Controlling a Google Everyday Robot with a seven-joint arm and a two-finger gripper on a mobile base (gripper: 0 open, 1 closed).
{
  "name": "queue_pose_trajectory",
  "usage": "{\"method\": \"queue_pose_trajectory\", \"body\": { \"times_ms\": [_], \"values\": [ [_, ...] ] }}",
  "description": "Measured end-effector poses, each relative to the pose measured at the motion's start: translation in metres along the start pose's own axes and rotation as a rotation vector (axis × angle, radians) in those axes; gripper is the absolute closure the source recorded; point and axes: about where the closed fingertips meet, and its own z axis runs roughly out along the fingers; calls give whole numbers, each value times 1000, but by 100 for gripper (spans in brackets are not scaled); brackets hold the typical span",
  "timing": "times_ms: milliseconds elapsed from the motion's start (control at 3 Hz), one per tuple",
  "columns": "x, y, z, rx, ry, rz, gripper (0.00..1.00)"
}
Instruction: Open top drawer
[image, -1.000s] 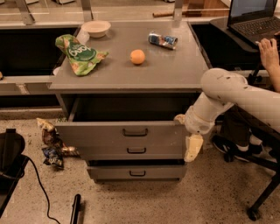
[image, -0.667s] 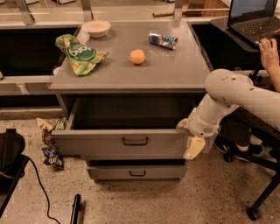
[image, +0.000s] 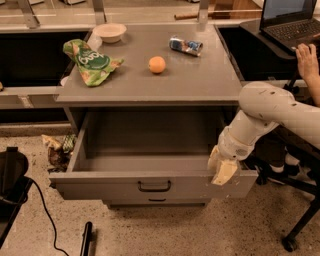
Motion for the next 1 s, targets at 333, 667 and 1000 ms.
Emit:
{"method": "queue_pose_trajectory", "body": {
  "times_ms": [333,667,1000],
  "values": [
    [2,4,-2,-3,-2,23,86],
    [2,4,-2,-3,-2,24,61],
    [2,4,-2,-3,-2,24,38]
  ]
}}
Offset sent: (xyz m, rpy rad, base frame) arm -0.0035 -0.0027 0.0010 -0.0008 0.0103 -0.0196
